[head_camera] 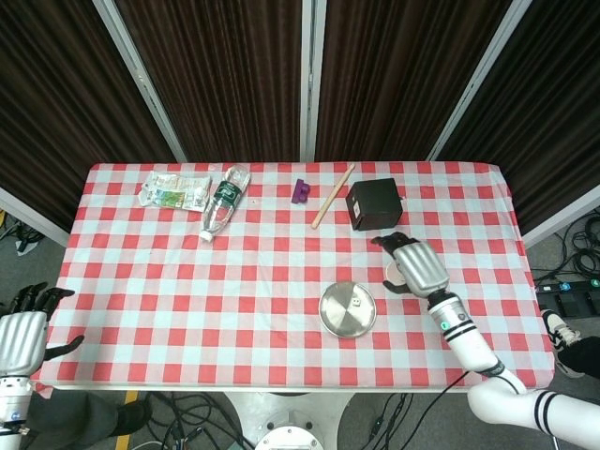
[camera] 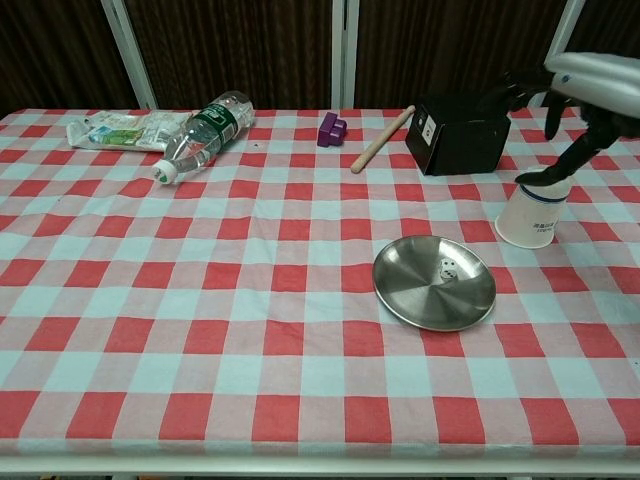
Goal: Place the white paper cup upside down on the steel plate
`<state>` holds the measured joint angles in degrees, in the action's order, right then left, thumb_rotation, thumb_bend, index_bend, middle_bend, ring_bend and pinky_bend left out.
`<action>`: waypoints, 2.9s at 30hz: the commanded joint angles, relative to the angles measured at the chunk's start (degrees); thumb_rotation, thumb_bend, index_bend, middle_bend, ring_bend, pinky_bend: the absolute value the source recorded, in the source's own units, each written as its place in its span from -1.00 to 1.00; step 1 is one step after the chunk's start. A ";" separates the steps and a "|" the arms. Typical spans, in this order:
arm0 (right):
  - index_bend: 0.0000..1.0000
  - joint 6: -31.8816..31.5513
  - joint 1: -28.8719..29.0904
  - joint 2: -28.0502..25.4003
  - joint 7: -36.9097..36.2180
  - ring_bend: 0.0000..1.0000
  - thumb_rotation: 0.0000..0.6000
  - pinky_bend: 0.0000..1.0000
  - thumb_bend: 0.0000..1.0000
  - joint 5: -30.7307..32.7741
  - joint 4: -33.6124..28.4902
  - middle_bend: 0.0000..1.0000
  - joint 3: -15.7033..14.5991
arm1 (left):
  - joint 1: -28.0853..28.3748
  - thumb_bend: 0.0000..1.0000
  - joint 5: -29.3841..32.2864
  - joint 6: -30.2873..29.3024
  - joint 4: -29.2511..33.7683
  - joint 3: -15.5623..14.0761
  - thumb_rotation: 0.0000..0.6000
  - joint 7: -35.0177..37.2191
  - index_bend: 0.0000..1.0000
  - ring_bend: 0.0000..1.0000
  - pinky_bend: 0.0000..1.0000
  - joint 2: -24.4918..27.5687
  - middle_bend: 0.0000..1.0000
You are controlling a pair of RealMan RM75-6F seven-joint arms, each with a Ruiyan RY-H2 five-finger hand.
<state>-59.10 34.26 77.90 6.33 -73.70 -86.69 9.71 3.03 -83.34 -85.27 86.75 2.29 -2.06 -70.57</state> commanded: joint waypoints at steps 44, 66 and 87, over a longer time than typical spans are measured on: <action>-0.02 2.21 -0.78 -2.14 -26.32 -0.53 1.00 -0.29 -0.55 -11.30 3.86 -0.16 -2.23 | 0.85 -0.87 0.07 2.20 3.32 -0.63 1.00 0.37 -0.43 -0.75 -0.72 2.28 -0.49; -0.02 4.02 2.37 9.23 -17.66 -0.53 1.00 -0.29 -0.55 -14.75 11.84 -0.18 -6.95 | 0.63 -0.87 0.26 2.39 1.74 -0.86 1.00 1.50 -0.43 -0.75 -0.72 1.17 -0.49; -0.02 2.89 3.14 8.30 -22.36 -0.53 1.00 -0.29 -0.54 -18.34 11.15 -0.19 -10.10 | 0.47 -0.88 0.38 2.16 2.33 -0.82 1.00 0.81 -0.43 -0.75 -0.72 1.43 -0.49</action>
<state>-56.05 37.25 86.75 -15.41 -91.06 -74.80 0.46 3.51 -82.97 -83.12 89.08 1.47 -1.25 -69.14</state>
